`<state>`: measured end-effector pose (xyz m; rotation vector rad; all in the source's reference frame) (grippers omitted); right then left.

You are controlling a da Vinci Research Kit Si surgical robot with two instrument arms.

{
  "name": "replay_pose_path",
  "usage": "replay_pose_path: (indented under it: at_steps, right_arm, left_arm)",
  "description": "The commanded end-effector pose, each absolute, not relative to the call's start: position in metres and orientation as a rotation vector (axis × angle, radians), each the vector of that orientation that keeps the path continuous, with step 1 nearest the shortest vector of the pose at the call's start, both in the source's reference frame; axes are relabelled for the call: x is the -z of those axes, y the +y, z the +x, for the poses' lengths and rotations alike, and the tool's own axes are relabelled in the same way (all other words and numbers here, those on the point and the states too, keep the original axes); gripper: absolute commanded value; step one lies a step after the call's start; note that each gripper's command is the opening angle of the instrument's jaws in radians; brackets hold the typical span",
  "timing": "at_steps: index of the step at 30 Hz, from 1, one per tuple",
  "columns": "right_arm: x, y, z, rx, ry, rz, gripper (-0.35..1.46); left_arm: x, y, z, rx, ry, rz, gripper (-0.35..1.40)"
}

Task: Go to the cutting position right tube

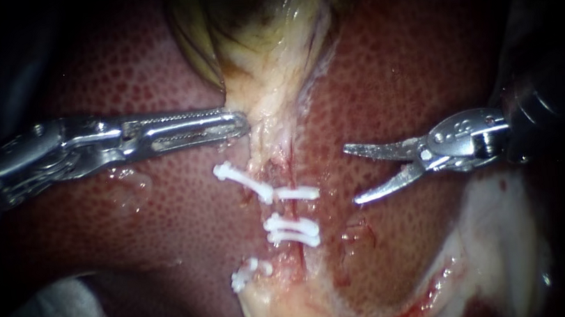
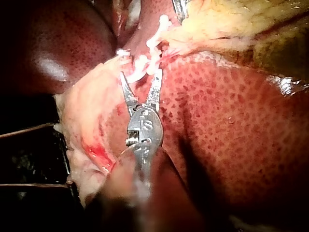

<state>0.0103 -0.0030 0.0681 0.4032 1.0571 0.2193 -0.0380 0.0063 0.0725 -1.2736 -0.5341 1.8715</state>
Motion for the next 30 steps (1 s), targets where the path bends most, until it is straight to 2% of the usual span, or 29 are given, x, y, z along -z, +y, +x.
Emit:
replay_pose_path:
  at_steps: [1,6,18,26,30]
  right_arm:
    - [-0.0681,-0.0030,0.0103,-0.220,1.057,0.403,1.43]
    - [-0.0681,-0.0030,0.0103,-0.220,1.057,0.403,1.43]
    - [-0.0685,-0.0031,0.0104,-0.216,1.059,0.406,1.43]
    - [-0.0689,-0.0033,0.0107,-0.213,1.064,0.407,1.43]
    - [-0.0702,-0.0042,0.0116,-0.198,1.067,0.419,1.43]
  left_arm:
    - [-0.0724,0.0063,-0.0379,-1.872,-0.534,-1.274,-0.35]
    - [-0.0714,0.0068,-0.0370,-1.869,-0.547,-1.274,-0.35]
    - [-0.0640,0.0102,-0.0305,-1.815,-0.493,-1.308,-0.35]
    - [-0.0631,0.0101,-0.0303,-1.815,-0.480,-1.316,-0.35]
    - [-0.0631,0.0101,-0.0303,-1.815,-0.480,-1.317,-0.35]
